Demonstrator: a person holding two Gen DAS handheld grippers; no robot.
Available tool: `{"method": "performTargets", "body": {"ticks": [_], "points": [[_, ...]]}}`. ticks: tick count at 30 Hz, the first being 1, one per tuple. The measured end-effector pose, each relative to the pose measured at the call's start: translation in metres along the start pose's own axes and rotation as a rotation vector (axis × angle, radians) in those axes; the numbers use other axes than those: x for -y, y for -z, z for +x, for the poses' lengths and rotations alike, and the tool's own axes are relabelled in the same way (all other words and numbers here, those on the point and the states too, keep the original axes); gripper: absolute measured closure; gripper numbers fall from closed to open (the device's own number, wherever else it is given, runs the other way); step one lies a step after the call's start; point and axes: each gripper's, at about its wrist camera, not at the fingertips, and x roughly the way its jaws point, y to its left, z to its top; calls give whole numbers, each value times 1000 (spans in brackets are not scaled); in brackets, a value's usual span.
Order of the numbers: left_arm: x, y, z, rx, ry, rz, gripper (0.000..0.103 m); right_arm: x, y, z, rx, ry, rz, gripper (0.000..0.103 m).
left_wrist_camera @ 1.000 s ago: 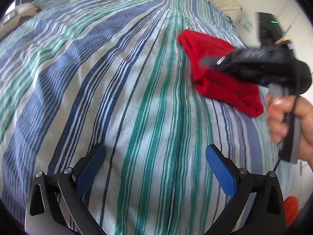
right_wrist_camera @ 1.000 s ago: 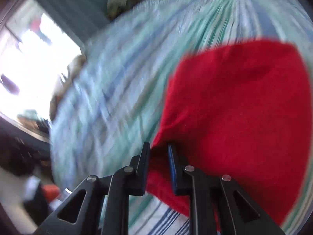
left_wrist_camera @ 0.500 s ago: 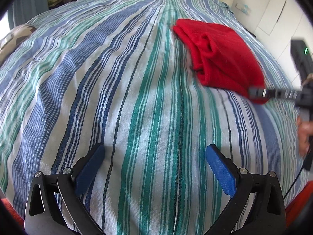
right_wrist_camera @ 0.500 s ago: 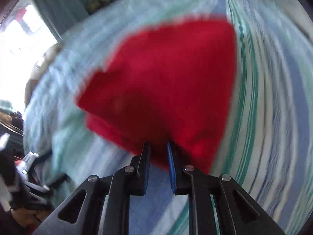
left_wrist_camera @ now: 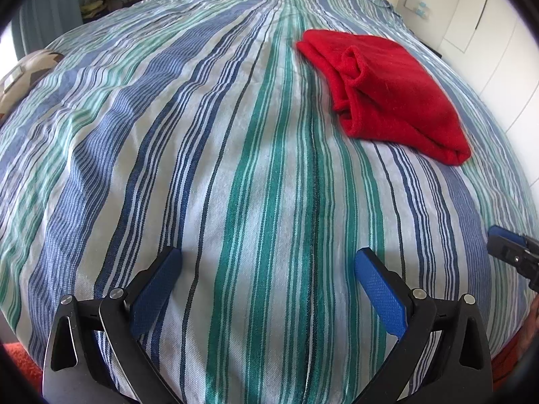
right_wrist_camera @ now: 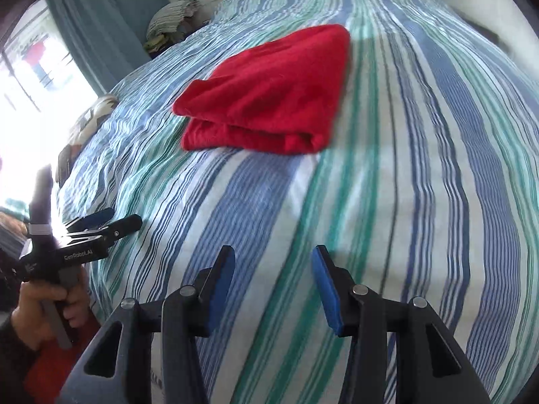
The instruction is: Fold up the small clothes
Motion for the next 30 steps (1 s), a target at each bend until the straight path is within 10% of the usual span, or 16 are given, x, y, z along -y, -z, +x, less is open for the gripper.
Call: {"method": "performTargets", "body": {"ticks": [7, 15, 21, 24, 30], "points": [[7, -3, -4, -5, -19, 26, 2, 8, 26, -15, 37, -3, 56, 55], [-2, -92, -22, 124, 369, -160, 5, 12, 38, -22, 61, -31, 97, 55], [23, -138, 28, 19, 416, -147, 51, 18, 41, -25, 68, -45, 112, 55], [39, -140, 43, -23, 416, -88, 100, 21, 44, -28, 75, -46, 120, 55], [35, -116, 17, -32, 409, -69, 101, 30, 44, -33, 103, -42, 145, 52]]}}
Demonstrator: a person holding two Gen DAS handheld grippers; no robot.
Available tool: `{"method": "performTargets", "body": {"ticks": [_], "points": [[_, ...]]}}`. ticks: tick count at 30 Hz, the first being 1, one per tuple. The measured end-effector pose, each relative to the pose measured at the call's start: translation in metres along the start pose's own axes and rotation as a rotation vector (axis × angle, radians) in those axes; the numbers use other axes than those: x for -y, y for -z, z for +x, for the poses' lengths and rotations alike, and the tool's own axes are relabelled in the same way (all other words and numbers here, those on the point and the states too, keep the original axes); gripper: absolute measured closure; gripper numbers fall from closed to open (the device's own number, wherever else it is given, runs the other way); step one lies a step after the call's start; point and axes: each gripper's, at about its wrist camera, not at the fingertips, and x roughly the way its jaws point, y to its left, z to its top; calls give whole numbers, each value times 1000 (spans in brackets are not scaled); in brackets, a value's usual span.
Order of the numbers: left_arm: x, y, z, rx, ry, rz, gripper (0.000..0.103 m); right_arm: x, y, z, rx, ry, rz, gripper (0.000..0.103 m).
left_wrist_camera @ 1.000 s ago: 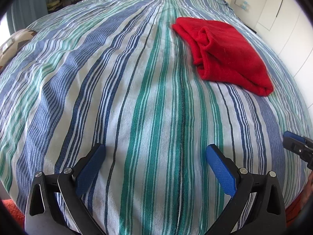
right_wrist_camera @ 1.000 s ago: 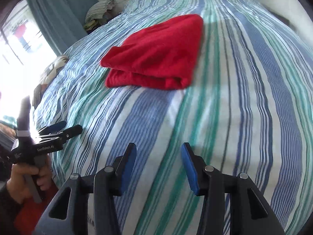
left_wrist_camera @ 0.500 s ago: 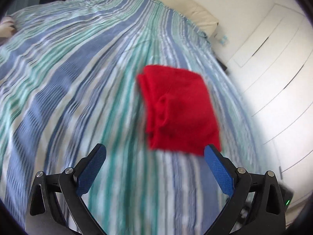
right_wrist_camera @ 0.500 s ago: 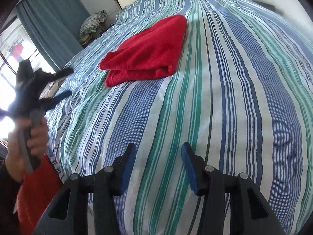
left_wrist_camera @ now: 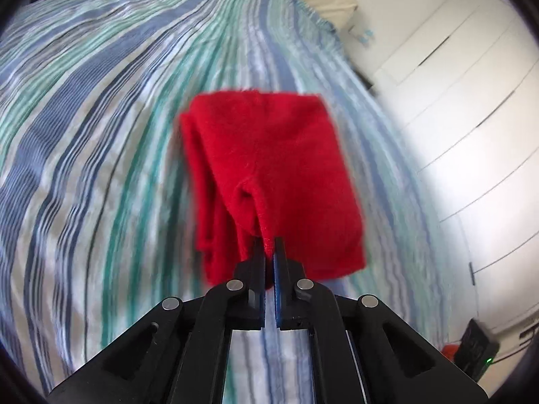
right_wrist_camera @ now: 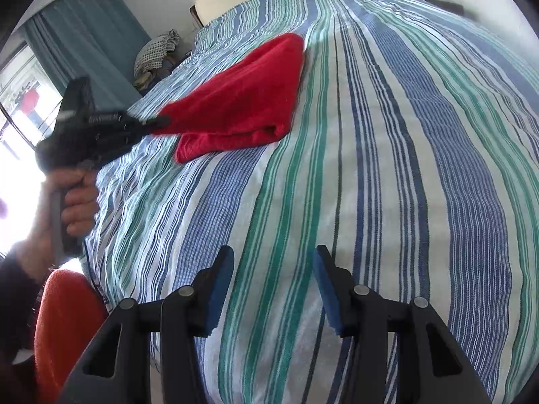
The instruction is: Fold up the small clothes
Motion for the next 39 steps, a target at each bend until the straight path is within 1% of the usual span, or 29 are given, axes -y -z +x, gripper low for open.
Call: {"method": "performTargets", "body": {"ticks": [1, 2, 3, 4, 6, 7, 8, 9, 10, 11, 12, 13, 14, 15, 16, 17, 19, 20, 22, 23, 24, 25, 26, 27, 29, 30, 33, 37, 39], "points": [[-7, 3, 10, -33, -55, 1, 101, 2, 0, 3, 0, -5, 10, 52], [-14, 5, 21, -59, -89, -5, 101, 3, 0, 6, -7, -5, 18, 52], [-20, 5, 29, -81, -83, -22, 101, 4, -1, 10, -13, -3, 19, 52], [-20, 4, 31, -86, -74, -33, 98, 4, -3, 11, -17, 0, 18, 52], [-17, 1, 24, -80, -51, -39, 95, 2, -11, 8, -11, -10, 15, 52], [-16, -1, 17, -76, -33, -33, 85, 2, -17, 5, -4, -20, 15, 51], [-16, -3, 9, -66, -29, -27, 58, 3, -24, 1, 4, -25, 14, 47], [-16, -5, -2, -39, -33, -23, 42, 4, -34, -2, 15, -29, 13, 40], [-19, -8, -17, 23, -31, -27, 19, 6, -43, -3, 26, -32, 14, 38], [-22, -10, -29, 74, -24, -36, 10, 8, -56, -4, 39, -37, 16, 35], [-25, -16, -35, 107, -6, -50, 10, 11, -72, -2, 49, -40, 18, 35], [-28, -24, -33, 102, 20, -68, 10, 12, -88, 2, 55, -48, 25, 35], [-31, -33, -25, 75, 42, -86, 9, 13, -106, 8, 61, -71, 41, 35], [-33, -41, -13, 46, 47, -95, 9, 13, -122, 14, 68, -98, 57, 35], [-34, -47, 1, 17, 29, -95, 9, 13, -136, 22, 69, -123, 70, 35], [-34, -52, 19, -17, -8, -91, 10, 13, -156, 35, 61, -146, 87, 35], [-34, -57, 45, -68, -69, -91, 10, 14, -182, 63, 30, -149, 105, 34], [-33, -57, 54, -81, -93, -88, 10, 16, -192, 80, -4, -147, 117, 32], [-28, -56, 62, -80, -109, -66, 10, 18, -202, 113, -70, -130, 143, 32], [-25, -54, 64, -77, -92, -52, 13, 18, -202, 125, -87, -136, 150, 32], [-21, -53, 65, -83, -65, -37, 21, 16, -200, 141, -117, -189, 160, 32], [-17, -51, 71, -117, -24, -26, 64, 14, -196, 156, -152, -233, 171, 37], [-16, -50, 76, -152, -11, -34, 78, 10, -193, 163, -161, -228, 165, 50], [-16, -50, 75, -151, -22, -42, 79, 6, -191, 164, -151, -189, 146, 54], [-11, -54, 63, -121, -9, -27, 83, -2, -196, 153, -116, -175, 133, 65], [-7, -56, 52, -98, 3, -9, 84, -7, -200, 145, -97, -169, 114, 67], [9, -76, 14, -16, 41, 33, 84, -29, -222, 114, -17, -169, 33, 69], [33, -120, -45, 122, 86, 80, 84, -62, -270, 63, 138, -226, -29, 69], [43, -139, -65, 182, 104, 95, 83, -80, -290, 42, 197, -257, -57, 69]]}}
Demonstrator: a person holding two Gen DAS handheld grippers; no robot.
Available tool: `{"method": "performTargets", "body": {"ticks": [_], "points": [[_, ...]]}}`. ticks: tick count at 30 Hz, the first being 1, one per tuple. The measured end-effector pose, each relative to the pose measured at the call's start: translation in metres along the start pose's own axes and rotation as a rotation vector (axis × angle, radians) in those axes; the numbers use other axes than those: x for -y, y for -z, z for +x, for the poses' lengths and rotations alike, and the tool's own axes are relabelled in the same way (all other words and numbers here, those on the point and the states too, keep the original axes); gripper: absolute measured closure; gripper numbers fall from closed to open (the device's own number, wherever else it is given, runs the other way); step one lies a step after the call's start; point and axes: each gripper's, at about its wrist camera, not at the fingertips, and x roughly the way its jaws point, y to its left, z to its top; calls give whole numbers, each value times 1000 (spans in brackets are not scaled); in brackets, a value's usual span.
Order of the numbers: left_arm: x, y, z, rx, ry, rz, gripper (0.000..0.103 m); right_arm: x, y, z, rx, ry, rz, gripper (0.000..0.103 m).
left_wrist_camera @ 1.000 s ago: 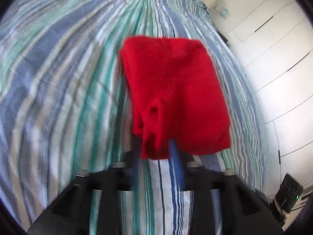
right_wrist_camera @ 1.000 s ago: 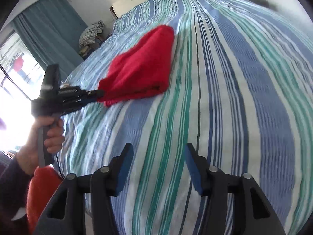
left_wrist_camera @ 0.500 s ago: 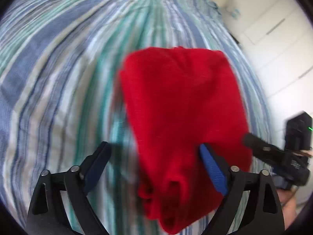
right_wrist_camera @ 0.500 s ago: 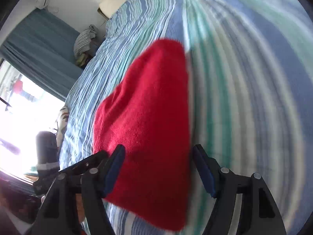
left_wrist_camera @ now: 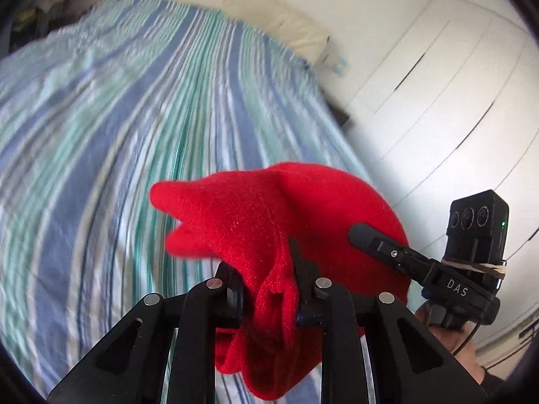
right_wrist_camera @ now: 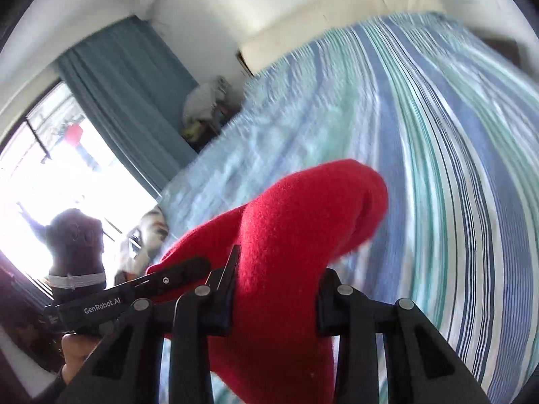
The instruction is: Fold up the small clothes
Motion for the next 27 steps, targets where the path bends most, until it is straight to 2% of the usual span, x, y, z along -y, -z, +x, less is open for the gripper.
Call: {"method": "performTargets", "body": {"ticks": [3, 6, 8, 9, 10, 11, 13, 15, 16, 17, 19, 22, 24, 27], "points": [[3, -19, -10, 36, 0, 24, 83, -22, -19, -5, 34, -10, -30, 68], [-8, -3, 8, -14, -46, 23, 75, -18, -12, 6, 8, 29, -7, 65], [-25, 24, 38, -91, -165, 23, 57, -2, 12, 15, -44, 77, 42, 55], [-33, 42, 48, -125, -251, 30, 56, 10, 30, 23, -100, 118, 64, 47], [-41, 64, 54, -163, -346, 43, 57, 20, 46, 26, -146, 154, 76, 44], [-47, 87, 53, -189, -405, 54, 57, 34, 74, 24, -189, 214, 91, 41], [-48, 127, 34, -189, -428, 65, 54, 49, 113, 4, -204, 271, 109, 41], [-36, 163, 4, -160, -460, 95, 33, 57, 154, -30, -211, 316, 127, 31], [-25, 179, -11, -133, -501, 125, 17, 57, 167, -44, -215, 335, 127, 29], [-12, 194, -27, -100, -548, 157, 6, 52, 183, -64, -218, 362, 116, 27], [13, 220, -49, -64, -614, 215, 4, 45, 197, -93, -233, 410, 77, 24], [43, 235, -62, -106, -668, 227, 4, 24, 211, -126, -259, 461, -8, 13], [60, 238, -78, -112, -643, 217, 4, 2, 212, -150, -267, 498, -92, 11], [87, 238, -106, -71, -624, 203, 4, -23, 212, -179, -260, 507, -171, 10]]}}
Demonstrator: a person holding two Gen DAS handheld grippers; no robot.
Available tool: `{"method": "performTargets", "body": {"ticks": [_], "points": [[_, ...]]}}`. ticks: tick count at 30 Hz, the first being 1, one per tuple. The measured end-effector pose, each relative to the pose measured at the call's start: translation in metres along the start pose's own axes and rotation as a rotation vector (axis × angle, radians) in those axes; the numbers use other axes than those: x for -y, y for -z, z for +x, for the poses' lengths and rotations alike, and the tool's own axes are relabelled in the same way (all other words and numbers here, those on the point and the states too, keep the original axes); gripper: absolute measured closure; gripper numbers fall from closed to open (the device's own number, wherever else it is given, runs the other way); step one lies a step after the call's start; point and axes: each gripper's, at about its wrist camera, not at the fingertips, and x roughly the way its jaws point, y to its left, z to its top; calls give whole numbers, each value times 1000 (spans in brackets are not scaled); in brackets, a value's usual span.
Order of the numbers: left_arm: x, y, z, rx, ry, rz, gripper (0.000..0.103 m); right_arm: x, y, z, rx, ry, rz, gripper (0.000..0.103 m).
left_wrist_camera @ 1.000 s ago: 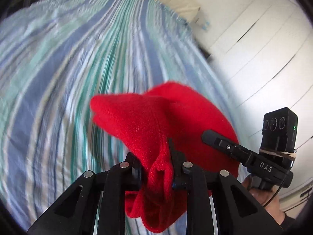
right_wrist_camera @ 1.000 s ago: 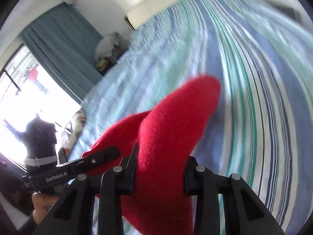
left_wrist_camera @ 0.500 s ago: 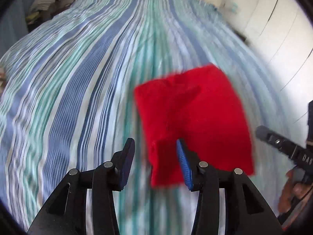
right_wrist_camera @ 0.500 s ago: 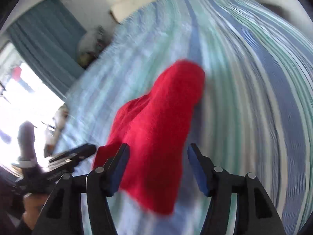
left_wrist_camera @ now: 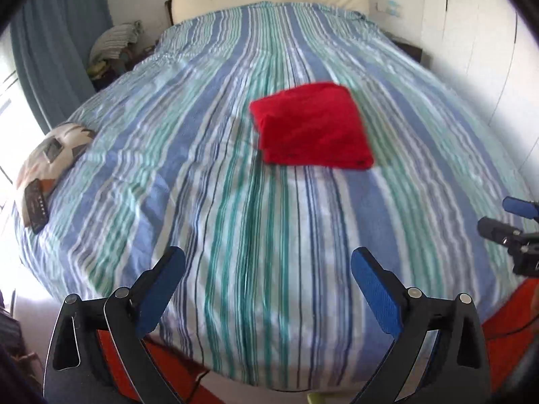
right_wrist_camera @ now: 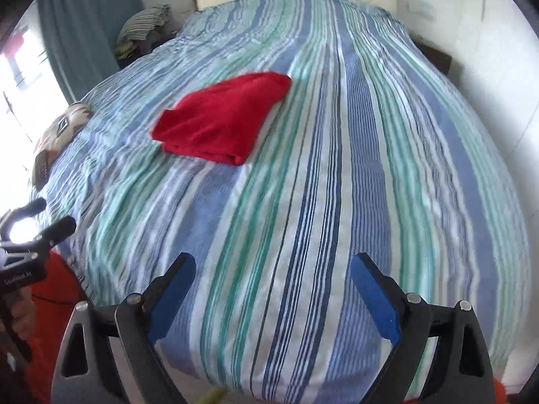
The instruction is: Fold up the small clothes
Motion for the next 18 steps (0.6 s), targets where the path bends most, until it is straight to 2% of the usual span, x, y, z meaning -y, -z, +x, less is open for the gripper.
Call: {"method": "performTargets", "body": {"ticks": [2, 6, 9, 11, 14, 18], "points": [[-1, -1, -25, 31, -24, -11, 4, -11, -2, -23, 24, 1, -36, 9], [-4, -8, -46, -45, -80, 1, 4, -43, -9, -62, 70, 0, -104, 9], [-8, -5, -65, -41, -106, 3, 4, -67, -10, -90, 111, 5, -162, 2], [-10, -2, -74, -51, -108, -8, 4, -81, -8, -104, 120, 4, -189, 2], [-15, 0, -85, -86, -102, -31, 4, -95, -5, -118, 106, -4, -194, 2], [-19, 2, -106, -54, -109, -56, 4, -98, -1, -139, 109, -40, -154, 2]]}}
